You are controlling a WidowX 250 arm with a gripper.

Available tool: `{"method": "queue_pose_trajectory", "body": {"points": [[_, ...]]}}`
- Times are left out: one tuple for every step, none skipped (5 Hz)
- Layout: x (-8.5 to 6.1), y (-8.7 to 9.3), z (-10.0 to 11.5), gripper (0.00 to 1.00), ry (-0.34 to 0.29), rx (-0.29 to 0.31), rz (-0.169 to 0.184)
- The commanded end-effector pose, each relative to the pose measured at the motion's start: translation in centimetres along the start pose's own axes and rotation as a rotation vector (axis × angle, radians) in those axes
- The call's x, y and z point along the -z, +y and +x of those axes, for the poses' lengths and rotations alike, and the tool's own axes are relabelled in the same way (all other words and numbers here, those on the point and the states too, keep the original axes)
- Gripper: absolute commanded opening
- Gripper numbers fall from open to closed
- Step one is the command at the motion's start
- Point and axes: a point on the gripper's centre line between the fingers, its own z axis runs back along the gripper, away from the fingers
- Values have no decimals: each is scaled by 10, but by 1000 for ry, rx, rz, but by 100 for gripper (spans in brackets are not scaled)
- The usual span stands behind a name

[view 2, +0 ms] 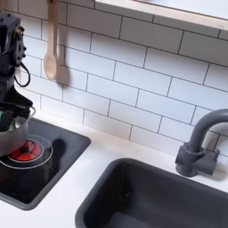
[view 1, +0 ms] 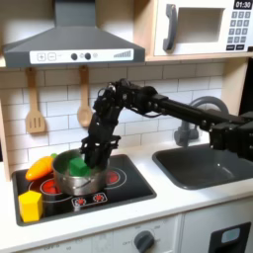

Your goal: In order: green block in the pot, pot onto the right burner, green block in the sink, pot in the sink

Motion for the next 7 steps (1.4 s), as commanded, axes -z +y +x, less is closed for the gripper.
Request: {"method": "queue_pose_trajectory", "body": {"points": [[2, -3, -2, 0, 10, 9, -7], [0, -10, -5, 0, 15, 29, -14], [-2, -15, -8, 0, 24, 42, -25], [-4, -19, -11, 0, 33, 52, -34], [-4, -24, -14, 0, 43, 65, -45], [-4, -28, -17, 0, 50, 72, -55], [-8, -29, -20, 0, 47, 72, -62]]}}
